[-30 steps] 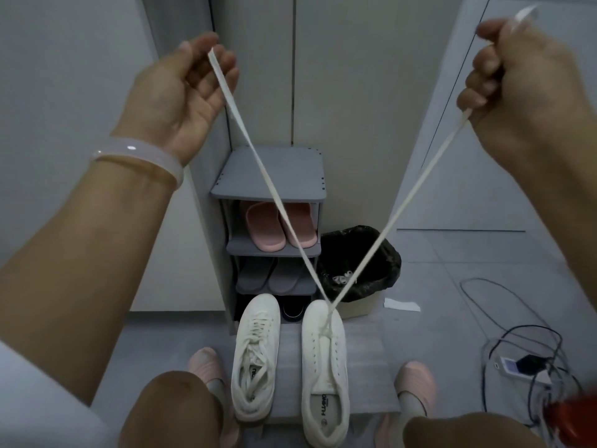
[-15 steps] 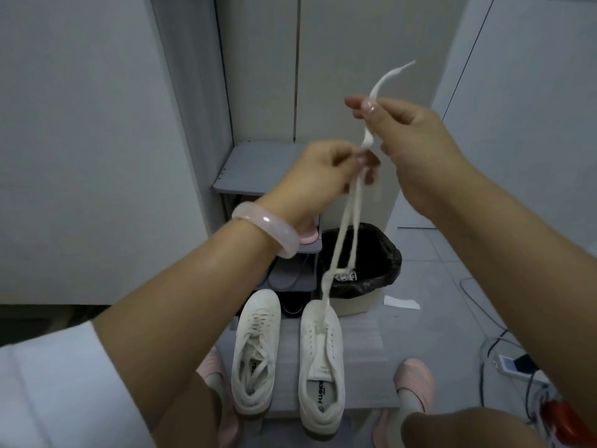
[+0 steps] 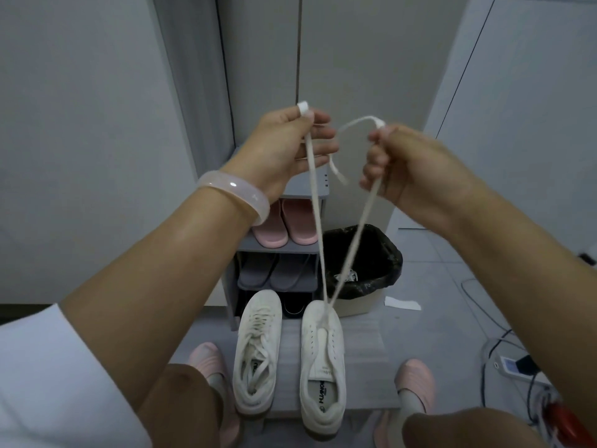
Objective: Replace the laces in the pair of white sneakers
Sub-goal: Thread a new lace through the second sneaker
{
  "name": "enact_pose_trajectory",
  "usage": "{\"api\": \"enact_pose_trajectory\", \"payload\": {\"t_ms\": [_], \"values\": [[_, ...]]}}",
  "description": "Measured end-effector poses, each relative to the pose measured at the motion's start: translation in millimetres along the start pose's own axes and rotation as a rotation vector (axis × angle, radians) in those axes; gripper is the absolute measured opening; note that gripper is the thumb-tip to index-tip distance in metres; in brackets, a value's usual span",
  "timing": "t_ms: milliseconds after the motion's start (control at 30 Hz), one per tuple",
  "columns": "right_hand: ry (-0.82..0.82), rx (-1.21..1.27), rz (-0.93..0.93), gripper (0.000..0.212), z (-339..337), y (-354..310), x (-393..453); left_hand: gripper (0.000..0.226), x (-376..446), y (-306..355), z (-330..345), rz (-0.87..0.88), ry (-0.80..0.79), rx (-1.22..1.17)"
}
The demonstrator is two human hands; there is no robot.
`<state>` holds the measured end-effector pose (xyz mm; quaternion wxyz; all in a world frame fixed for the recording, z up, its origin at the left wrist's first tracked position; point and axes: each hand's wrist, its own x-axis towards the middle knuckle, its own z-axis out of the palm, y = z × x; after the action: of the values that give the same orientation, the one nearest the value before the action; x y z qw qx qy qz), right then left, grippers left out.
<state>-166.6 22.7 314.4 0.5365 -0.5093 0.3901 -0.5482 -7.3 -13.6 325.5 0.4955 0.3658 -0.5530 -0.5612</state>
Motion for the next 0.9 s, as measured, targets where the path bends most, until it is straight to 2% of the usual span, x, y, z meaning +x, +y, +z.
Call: {"api": "enact_pose_trajectory", "payload": {"t_ms": [67, 200, 300, 400, 467, 567, 633, 700, 833, 900], "values": [[0.061, 0.117, -0.034, 0.022, -9, -13, 5, 0.023, 3, 3, -12, -0.024, 0.099, -0.016], [0.297, 0.133, -0.1, 0.023, -38, -27, 10, 0.02, 13, -1, -48, -0.016, 0.273, -0.083], [0.401, 0.096, -0.114, 0.023, -53, -18, 11, 0.02, 16, -27, -62, -0.116, 0.285, 0.24], [0.438, -0.008, -0.036, 0.024, -63, 19, 6, 0.025, 13, -76, -64, -0.251, 0.121, 0.762], [0.433, -0.089, 0.046, 0.025, -67, 55, -2, 0.033, 7, -112, -64, -0.314, -0.024, 1.002], [0.412, -0.219, 0.193, 0.025, -71, 114, -18, 0.03, -8, -170, -63, -0.456, -0.185, 1.078], [0.369, -0.247, 0.283, 0.023, -70, 149, -30, 0.038, -19, -203, -59, -0.456, -0.27, 1.115], [0.303, -0.26, 0.353, 0.022, -65, 179, -42, 0.036, -30, -228, -46, -0.43, -0.299, 0.969], [0.066, -0.329, 0.435, 0.023, -48, 216, -57, 0.043, -42, -263, -1, -0.733, -0.187, 0.134], [-0.066, -0.437, 0.464, 0.026, -43, 228, -61, 0.035, -41, -270, 13, -0.725, -0.074, -0.096]]}}
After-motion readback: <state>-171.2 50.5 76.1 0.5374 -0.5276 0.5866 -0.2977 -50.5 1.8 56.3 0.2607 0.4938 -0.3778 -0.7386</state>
